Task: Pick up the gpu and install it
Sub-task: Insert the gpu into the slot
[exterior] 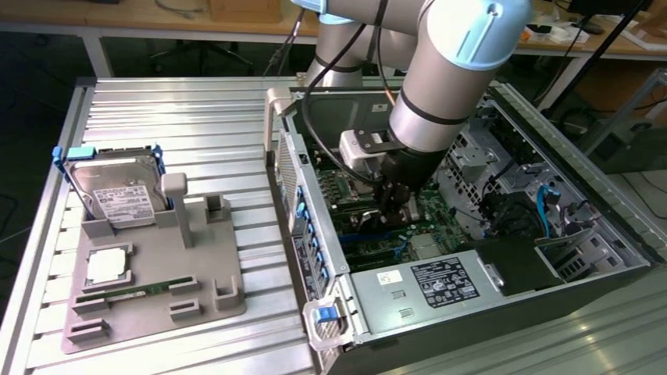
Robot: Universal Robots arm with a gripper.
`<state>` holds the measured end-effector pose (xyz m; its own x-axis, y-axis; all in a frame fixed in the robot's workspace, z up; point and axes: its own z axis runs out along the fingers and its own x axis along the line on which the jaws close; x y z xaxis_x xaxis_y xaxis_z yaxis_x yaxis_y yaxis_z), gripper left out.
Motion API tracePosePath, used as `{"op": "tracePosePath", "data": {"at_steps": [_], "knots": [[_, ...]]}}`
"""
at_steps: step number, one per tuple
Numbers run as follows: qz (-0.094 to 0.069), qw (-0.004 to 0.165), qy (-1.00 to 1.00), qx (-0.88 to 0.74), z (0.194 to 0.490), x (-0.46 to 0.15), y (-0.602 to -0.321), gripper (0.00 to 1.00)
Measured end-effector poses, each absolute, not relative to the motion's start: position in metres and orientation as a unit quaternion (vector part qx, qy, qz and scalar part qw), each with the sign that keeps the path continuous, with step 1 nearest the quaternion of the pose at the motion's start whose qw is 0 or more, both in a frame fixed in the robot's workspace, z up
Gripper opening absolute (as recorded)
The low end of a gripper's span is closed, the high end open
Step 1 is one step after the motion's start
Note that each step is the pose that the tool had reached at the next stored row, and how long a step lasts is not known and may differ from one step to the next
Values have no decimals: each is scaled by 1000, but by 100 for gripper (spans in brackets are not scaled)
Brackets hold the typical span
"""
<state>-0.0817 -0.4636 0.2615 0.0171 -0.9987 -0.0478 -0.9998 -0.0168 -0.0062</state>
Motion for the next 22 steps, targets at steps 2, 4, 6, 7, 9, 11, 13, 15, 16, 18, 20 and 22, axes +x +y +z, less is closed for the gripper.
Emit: {"op": "tracePosePath", "data": {"at_steps": [2, 4, 6, 7, 9, 11, 13, 15, 16, 18, 20, 22], "knots": [[20, 14, 701, -713, 262, -82, -464, 27], [20, 14, 701, -713, 261, -82, -464, 27], [20, 14, 701, -713, 261, -82, -463, 27], [20, 14, 701, -713, 261, -82, -463, 27], [21, 14, 701, -712, 261, -83, -462, 27], [20, 14, 702, -712, 261, -83, -462, 27], [20, 14, 702, -712, 261, -83, -461, 27], [21, 14, 703, -710, 261, -83, -461, 27], [21, 13, 704, -710, 262, -83, -461, 27], [21, 13, 704, -710, 264, -83, -461, 27], [22, 12, 704, -710, 264, -83, -461, 27], [22, 12, 704, -710, 264, -83, -461, 27]]}}
